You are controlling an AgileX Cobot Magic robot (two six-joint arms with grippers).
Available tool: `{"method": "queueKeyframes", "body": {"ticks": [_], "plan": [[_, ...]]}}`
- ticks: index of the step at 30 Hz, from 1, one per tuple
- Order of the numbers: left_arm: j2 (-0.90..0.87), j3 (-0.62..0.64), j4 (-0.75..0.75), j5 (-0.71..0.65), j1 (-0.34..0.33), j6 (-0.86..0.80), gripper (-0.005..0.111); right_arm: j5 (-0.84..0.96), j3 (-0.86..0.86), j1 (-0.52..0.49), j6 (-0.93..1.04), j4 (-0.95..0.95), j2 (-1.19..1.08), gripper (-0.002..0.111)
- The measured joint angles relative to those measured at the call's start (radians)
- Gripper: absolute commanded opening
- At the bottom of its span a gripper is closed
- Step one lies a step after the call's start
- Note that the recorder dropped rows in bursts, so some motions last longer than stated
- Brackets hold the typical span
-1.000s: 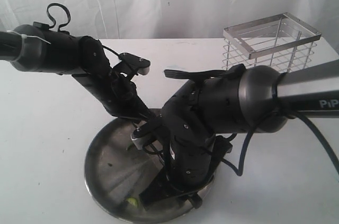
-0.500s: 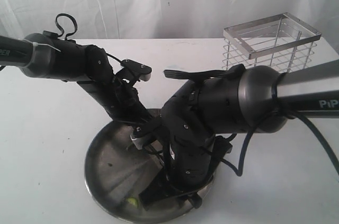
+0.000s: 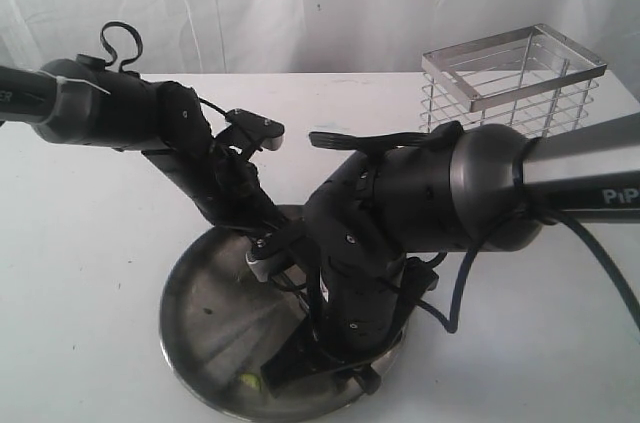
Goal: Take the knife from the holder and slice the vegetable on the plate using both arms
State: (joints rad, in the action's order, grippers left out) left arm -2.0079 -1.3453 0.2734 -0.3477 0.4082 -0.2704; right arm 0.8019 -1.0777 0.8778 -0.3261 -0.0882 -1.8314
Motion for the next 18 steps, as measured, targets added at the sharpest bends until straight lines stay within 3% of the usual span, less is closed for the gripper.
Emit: {"method": "queueKeyframes", "body": {"ticks": [8,18], "plan": [[0.122,0.001,-0.005,-0.034,0.000,0.000,0.000,0.018,0.000,0.000,-0.006,0.001,0.000,0.000],[0.128,0.038,-0.009,-0.108,0.000,0.000,0.000,0.057,0.000,0.000,-0.006,0.001,0.000,0.000]]}}
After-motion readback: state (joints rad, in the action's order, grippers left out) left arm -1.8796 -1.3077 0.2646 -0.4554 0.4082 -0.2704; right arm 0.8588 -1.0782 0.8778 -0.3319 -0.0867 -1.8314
